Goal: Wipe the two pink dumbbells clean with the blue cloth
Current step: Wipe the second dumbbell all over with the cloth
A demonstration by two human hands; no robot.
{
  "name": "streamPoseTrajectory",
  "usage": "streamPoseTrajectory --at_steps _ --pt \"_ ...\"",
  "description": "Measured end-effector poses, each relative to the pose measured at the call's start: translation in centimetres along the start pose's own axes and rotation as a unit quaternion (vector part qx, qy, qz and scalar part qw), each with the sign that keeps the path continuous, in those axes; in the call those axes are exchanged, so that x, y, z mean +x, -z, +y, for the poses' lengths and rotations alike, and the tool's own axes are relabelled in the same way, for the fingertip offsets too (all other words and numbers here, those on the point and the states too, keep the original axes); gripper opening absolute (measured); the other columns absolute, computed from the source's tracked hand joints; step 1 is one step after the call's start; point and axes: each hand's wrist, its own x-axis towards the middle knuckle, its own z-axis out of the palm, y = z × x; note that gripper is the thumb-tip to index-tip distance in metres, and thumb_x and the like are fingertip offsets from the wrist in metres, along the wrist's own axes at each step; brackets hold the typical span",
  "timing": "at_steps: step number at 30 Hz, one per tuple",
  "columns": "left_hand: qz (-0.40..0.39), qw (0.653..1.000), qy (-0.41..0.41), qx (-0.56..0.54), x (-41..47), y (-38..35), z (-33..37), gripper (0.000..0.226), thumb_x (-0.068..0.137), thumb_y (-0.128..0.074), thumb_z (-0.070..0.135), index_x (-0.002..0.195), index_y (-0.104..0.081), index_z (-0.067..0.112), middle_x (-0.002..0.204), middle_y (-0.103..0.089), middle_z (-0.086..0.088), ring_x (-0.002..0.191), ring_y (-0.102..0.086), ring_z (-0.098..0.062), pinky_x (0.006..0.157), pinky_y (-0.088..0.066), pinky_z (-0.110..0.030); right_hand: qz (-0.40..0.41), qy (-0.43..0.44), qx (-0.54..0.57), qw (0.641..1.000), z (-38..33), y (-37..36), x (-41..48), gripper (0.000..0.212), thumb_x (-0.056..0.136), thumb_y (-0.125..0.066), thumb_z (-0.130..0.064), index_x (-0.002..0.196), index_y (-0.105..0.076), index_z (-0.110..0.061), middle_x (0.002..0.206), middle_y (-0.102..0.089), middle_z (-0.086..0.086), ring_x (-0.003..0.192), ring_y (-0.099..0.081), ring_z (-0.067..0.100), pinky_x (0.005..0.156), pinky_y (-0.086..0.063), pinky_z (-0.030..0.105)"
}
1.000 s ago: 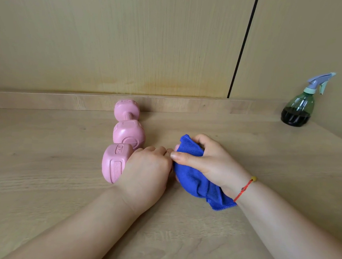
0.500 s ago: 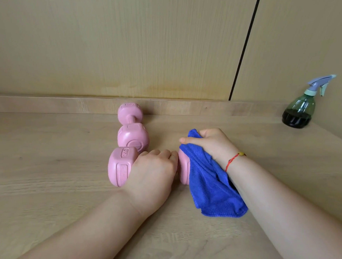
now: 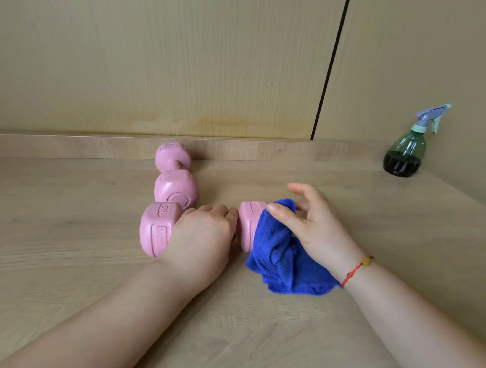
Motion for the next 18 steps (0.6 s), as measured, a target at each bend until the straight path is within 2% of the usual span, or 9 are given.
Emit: streamPoseTrajectory --at_steps 2,4,6,7,9,11,15,18 --pt "-0.003 1.0 0.003 0.004 0.0 0.0 0.0 0.02 0.058 -0.074 0.011 0.074 -0.064 0.015 0.063 -0.058 -0.001 0.053 -0.056 -0.027 0.048 -0.026 -0.028 0.104 0.065 -0.055 0.991 -0.5 0.6 -1.2 0.044 0.082 -0.074 -0.034 0.121 -0.056 -0.029 0.118 -0.049 -0.017 0.102 -0.054 -0.004 0.088 -0.047 0.021" --pt "-0.001 1.0 0.008 0.008 0.0 0.0 0.0 0.02 0.057 -0.074 0.011 0.074 -0.064 0.016 0.063 -0.058 0.0 0.053 -0.056 -0.026 0.049 -0.024 -0.027 0.143 0.133 -0.08 0.977 -1.3 0.6 -2.7 0.031 0.083 -0.072 -0.019 0.112 -0.063 -0.027 0.11 -0.051 -0.018 0.094 -0.057 -0.001 0.082 -0.048 0.018" --pt "0.0 1.0 0.005 0.003 0.0 0.0 0.0 0.019 0.058 -0.074 0.011 0.075 -0.064 0.015 0.064 -0.058 -0.001 0.054 -0.057 -0.027 0.049 -0.025 -0.027 0.103 0.148 -0.096 0.979 -1.9 0.1 -4.0 0.027 0.087 -0.067 -0.012 0.111 -0.067 -0.025 0.109 -0.058 -0.014 0.092 -0.061 0.002 0.084 -0.048 0.018" --pt "0.003 1.0 0.004 -0.002 -0.1 0.0 0.0 0.019 0.059 -0.073 0.011 0.075 -0.064 0.015 0.064 -0.058 -0.001 0.054 -0.057 -0.027 0.048 -0.025 -0.027 0.064 0.14 -0.118 0.981 -2.1 -0.2 -4.5 0.029 0.091 -0.062 -0.012 0.117 -0.067 -0.023 0.116 -0.061 -0.011 0.099 -0.061 0.003 0.091 -0.047 0.02" --pt "0.01 1.0 0.003 -0.008 -0.1 0.1 0.0 0.017 0.061 -0.072 0.01 0.075 -0.064 0.015 0.063 -0.057 -0.001 0.054 -0.056 -0.027 0.048 -0.025 -0.027 -0.01 0.124 -0.179 0.976 -2.2 -0.7 -5.0 0.036 0.098 -0.05 -0.013 0.133 -0.058 -0.018 0.14 -0.054 -0.009 0.122 -0.054 0.009 0.103 -0.036 0.015" --pt "0.015 1.0 -0.002 -0.007 -0.1 0.1 -0.1 0.016 0.062 -0.072 0.01 0.074 -0.064 0.014 0.063 -0.057 -0.001 0.053 -0.056 -0.027 0.048 -0.023 -0.028 -0.04 0.114 -0.192 0.974 -2.4 -0.8 -4.8 0.04 0.101 -0.04 -0.01 0.14 -0.05 -0.016 0.15 -0.043 -0.012 0.13 -0.047 0.01 0.101 -0.031 0.014" --pt "0.023 1.0 -0.011 -0.01 -0.2 0.2 -0.1 0.014 0.064 -0.071 0.009 0.074 -0.063 0.013 0.062 -0.055 -0.001 0.052 -0.054 -0.027 0.048 -0.022 -0.028 -0.07 0.079 -0.088 0.991 -2.0 -0.9 -2.8 0.043 0.103 -0.038 -0.008 0.143 -0.048 -0.019 0.152 -0.035 -0.016 0.136 -0.033 -0.006 0.104 -0.019 -0.001" --pt "0.02 0.999 -0.015 -0.02 -0.2 0.1 -0.3 0.012 0.068 -0.069 0.011 0.079 -0.064 0.013 0.065 -0.057 -0.002 0.055 -0.055 -0.027 0.046 -0.028 -0.03 -0.097 0.052 -0.03 0.993 -1.9 -0.7 -0.8 0.04 0.102 -0.041 -0.008 0.136 -0.056 -0.02 0.146 -0.046 -0.014 0.132 -0.037 -0.007 0.101 -0.02 -0.003"
